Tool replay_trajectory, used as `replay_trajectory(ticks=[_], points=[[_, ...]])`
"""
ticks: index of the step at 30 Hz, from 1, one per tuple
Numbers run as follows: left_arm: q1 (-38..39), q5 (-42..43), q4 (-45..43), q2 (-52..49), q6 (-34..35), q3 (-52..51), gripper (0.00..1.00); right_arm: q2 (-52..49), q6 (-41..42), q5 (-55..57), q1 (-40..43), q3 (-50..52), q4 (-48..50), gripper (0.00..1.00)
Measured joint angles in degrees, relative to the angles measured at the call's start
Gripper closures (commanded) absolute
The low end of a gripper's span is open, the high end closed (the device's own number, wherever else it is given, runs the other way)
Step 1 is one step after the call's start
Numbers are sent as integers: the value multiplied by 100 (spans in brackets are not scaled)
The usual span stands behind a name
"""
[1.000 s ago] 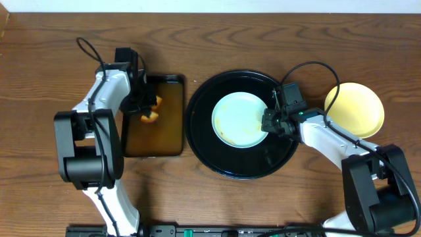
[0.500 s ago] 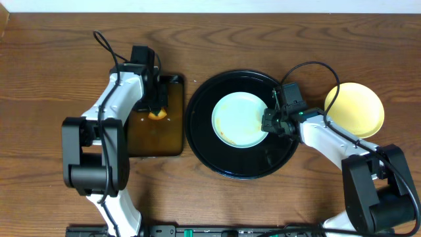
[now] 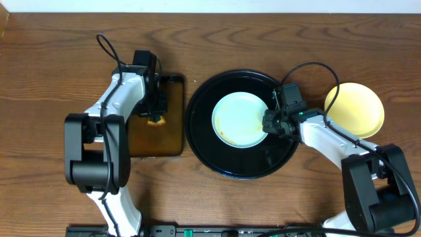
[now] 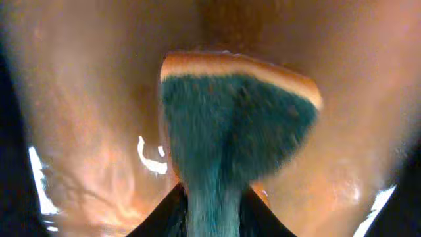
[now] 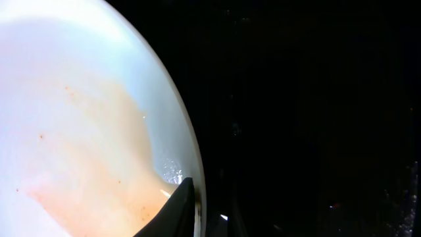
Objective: Clean dirty plates on tray and stack at the side
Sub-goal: 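Place the sponge back in the water tray with the left gripper, then lift the mint plate with right gripper and set it on the stack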
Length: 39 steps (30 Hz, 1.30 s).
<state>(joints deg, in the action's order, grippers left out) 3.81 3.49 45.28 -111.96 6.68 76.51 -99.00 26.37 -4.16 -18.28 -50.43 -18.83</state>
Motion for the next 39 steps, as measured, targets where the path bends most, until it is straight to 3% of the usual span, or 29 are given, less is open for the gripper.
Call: replay_trajectory(ticks=[2, 4, 8, 23, 32, 39], points=[[0, 13, 39, 271, 87, 0, 57, 0, 0, -9, 7, 2, 4, 87], [0, 22, 63, 673, 219, 0, 53, -37, 2, -87, 24, 0, 48, 90], [0, 42, 101, 1384, 382, 2, 53, -188, -138, -581, 122, -13, 374, 99], [0, 44, 229, 1519, 411, 2, 52, -378, -782, -2031, 282, 26, 1102, 99], [0, 44, 229, 1519, 426, 2, 51, 208, -938, -1346, 282, 31, 966, 99], [0, 46, 227, 1519, 426, 2, 51, 1207, -1331, 24, 282, 31, 398, 99]])
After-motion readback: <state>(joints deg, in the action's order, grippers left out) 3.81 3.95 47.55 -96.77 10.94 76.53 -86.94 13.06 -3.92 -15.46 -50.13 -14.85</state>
